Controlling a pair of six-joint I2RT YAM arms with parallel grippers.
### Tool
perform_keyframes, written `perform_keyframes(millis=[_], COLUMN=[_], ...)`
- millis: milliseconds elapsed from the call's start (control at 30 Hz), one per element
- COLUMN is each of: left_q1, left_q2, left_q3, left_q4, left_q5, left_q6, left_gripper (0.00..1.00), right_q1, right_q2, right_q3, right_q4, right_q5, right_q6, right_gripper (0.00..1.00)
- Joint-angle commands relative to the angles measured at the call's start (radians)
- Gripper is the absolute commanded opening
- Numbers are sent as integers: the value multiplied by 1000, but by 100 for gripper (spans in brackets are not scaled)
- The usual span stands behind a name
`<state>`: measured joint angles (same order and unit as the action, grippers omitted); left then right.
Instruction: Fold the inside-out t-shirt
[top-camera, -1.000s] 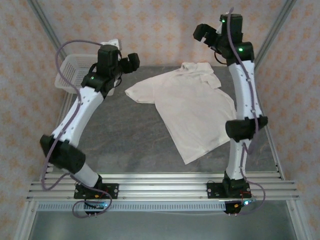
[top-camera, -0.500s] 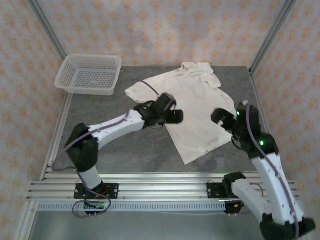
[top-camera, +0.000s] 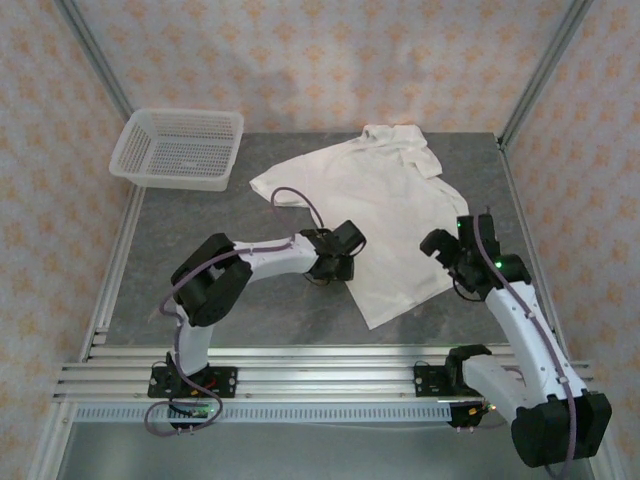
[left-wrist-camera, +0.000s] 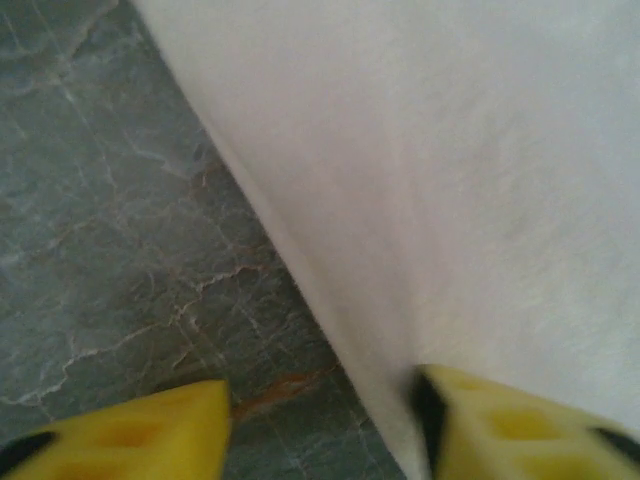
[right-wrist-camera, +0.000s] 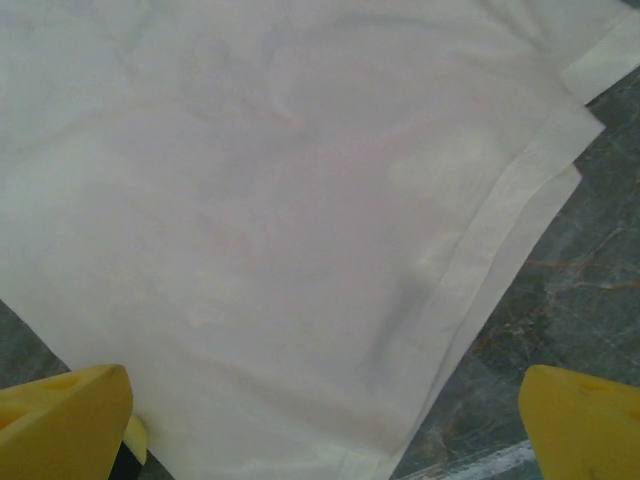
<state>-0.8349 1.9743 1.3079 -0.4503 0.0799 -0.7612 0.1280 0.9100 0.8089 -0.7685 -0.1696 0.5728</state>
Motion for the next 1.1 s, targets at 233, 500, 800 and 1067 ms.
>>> perform_keyframes(millis=[233,500,800,1067], left_q1=[10,219,260,192], left_q2=[-85,-391,-453,-475], left_q3=[-84,-326,-397,-408], left_q4=[147,154,291,351], left_q5=[-53,-69,161,167], left_q6=[0,26,14,4], left_gripper=[0,0,12,47], right_q1=[-2,-6,-31,-32], right_q2=[-20,-7,300,567], right_q3=[-36,-66,-54,-18], right_q4=[57,62,187,208], right_q5=[-44,64,-16,-47], right_q6=[27,79,62,-1], right_gripper=[99,99,100,86])
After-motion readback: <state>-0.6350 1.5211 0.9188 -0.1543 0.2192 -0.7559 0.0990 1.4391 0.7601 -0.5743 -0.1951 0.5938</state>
